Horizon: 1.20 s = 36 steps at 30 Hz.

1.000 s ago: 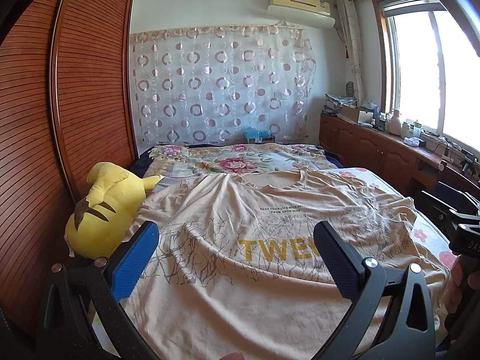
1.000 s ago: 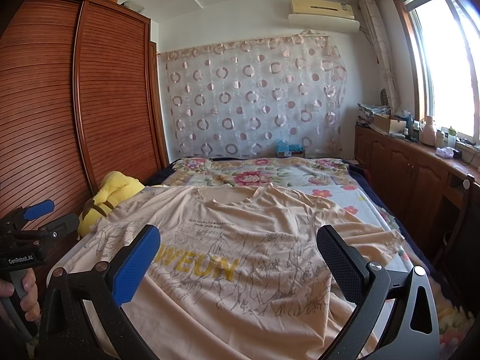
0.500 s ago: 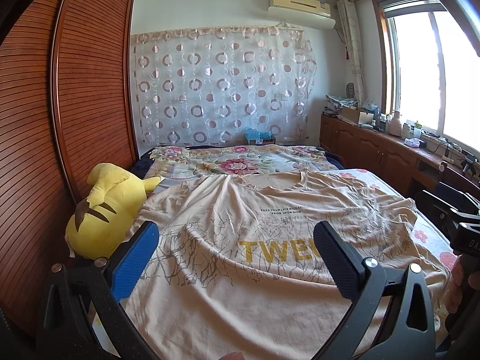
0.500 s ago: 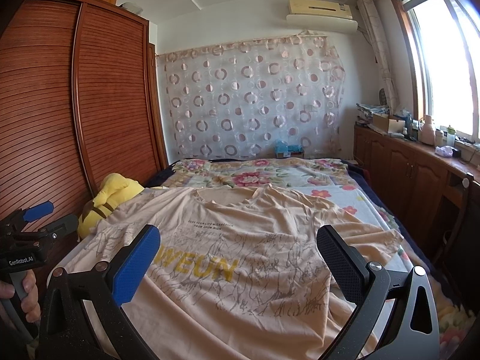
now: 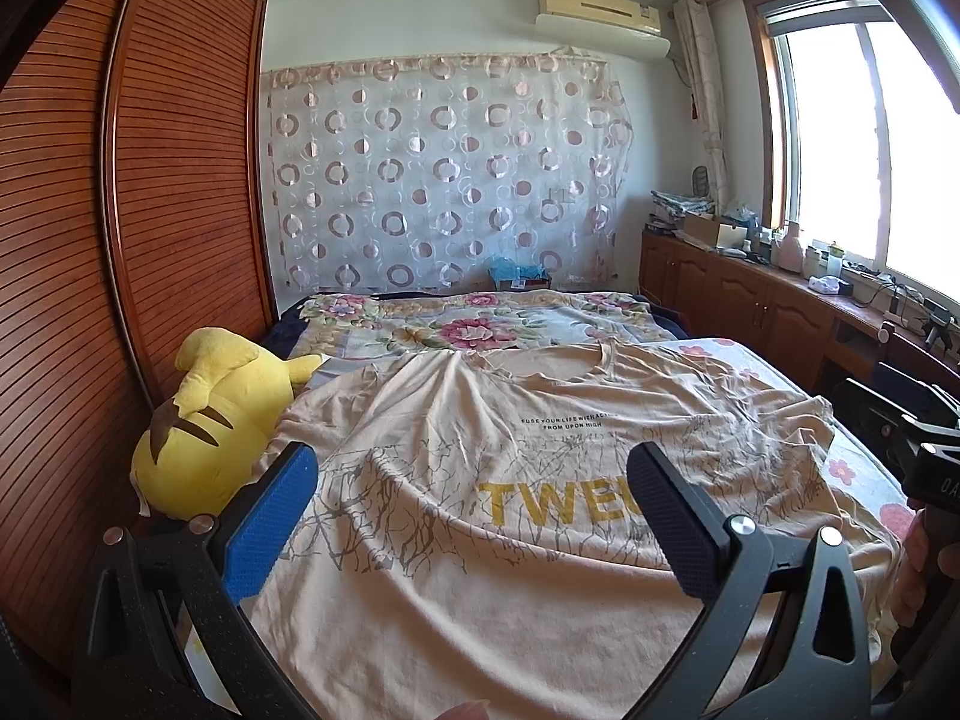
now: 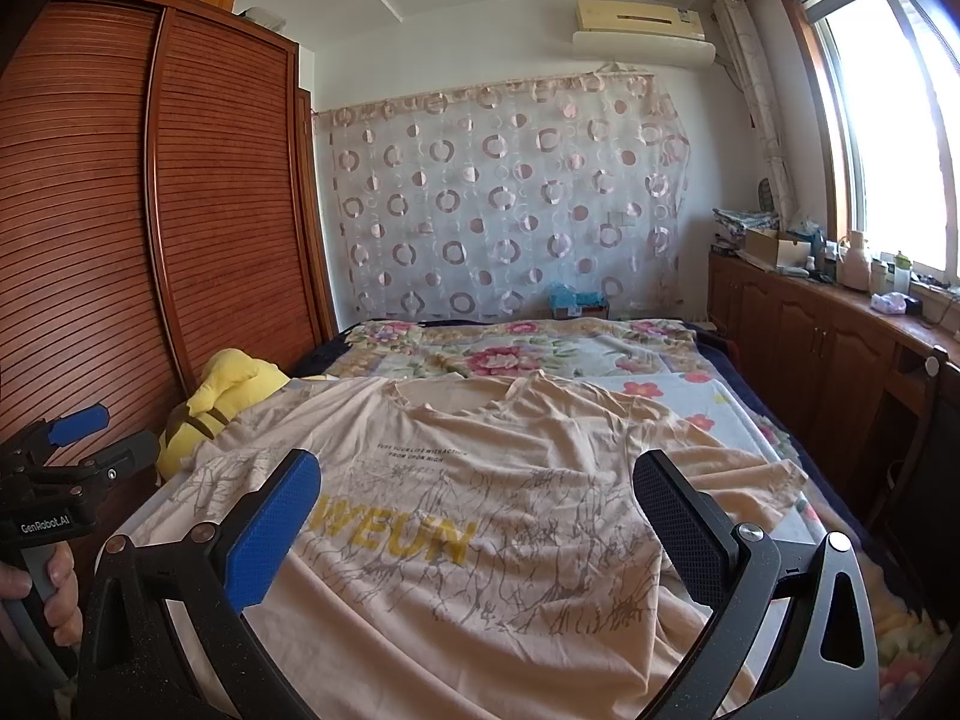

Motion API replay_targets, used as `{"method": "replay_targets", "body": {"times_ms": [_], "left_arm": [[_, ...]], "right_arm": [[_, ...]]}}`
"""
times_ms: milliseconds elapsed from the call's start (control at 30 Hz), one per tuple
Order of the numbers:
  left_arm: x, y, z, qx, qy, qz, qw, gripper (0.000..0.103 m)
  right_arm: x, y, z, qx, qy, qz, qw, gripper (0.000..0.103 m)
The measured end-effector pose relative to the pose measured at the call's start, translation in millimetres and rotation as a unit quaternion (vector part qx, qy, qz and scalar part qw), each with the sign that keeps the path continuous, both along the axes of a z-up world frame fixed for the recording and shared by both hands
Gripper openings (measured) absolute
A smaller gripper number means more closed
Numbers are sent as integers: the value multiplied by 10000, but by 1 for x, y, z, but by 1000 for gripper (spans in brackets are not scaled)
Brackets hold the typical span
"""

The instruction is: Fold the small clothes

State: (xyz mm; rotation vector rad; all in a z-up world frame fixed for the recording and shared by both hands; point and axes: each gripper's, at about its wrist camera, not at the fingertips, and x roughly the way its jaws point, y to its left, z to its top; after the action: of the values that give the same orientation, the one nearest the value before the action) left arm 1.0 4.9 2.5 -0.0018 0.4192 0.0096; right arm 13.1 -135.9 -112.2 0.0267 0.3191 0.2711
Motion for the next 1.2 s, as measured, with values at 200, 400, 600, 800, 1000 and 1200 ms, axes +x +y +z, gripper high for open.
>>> {"method": "replay_targets", "body": {"times_ms": [200, 400, 600, 800, 1000, 1200], "left_arm": [[0, 0, 0, 1, -5, 2, 10000, 103], [0, 0, -1, 1, -8, 1, 10000, 103], [-1, 1, -1, 3, -8, -3, 10000, 103], [-1, 1, -2, 8, -12, -2, 10000, 103], [-1, 1, -2, 3, -11, -5, 10000, 103], [5, 12, 8, 36, 153, 76, 9998, 103]], "right_arm": [[0, 0, 0, 2, -3, -1, 10000, 103], [0, 0, 0, 1, -2, -1, 10000, 103], [0, 0, 0, 5, -6, -3, 10000, 103], [0, 1, -2, 5, -8, 17, 10000, 103], [-1, 1, -2, 4, -9, 16, 10000, 103], [4, 1, -6, 32, 94, 99, 9999, 103]]}}
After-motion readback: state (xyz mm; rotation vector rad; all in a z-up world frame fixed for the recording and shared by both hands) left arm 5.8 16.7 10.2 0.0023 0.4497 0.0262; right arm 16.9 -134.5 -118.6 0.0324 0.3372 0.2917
